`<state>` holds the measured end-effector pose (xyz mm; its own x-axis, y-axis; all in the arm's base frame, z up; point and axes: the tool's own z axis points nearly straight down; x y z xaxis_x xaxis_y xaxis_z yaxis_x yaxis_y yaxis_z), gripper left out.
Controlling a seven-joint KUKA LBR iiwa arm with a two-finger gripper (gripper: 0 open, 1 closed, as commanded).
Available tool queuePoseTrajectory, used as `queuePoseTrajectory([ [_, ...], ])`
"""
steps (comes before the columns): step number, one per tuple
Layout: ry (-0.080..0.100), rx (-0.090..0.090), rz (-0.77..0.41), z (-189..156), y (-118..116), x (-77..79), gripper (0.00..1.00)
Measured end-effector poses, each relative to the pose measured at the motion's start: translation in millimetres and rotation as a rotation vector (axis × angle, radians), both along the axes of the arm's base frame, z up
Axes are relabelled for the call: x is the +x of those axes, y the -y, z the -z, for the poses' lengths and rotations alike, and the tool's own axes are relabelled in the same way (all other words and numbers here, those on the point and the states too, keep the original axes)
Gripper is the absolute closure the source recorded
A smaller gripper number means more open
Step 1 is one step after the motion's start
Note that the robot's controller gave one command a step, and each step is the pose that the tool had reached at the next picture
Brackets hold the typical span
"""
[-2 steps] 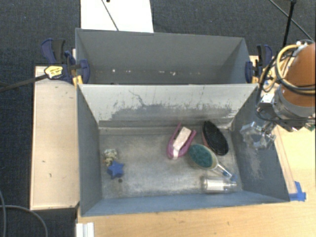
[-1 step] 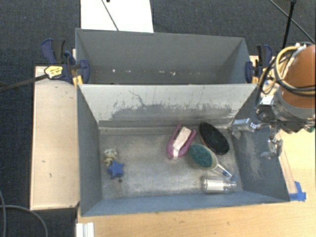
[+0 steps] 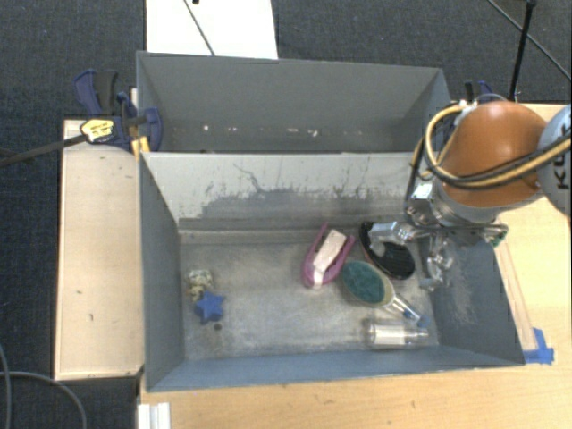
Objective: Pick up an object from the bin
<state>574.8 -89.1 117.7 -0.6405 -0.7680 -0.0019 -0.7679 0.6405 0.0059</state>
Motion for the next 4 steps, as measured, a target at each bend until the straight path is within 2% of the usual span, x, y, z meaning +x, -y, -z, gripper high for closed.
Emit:
queuePoseTrajectory([
  [1, 0.016, -0.001, -0.366, 41, -7, 18.9, 0.0],
  [2, 0.009, -0.008, -0.36, 41, -2, 17.6, 1.0],
  [3, 0.01, -0.004, -0.295, 4, -9, 17.6, 1.0],
  [4, 0.004, -0.003, -0.144, -18, -23, 5.6, 1.0],
])
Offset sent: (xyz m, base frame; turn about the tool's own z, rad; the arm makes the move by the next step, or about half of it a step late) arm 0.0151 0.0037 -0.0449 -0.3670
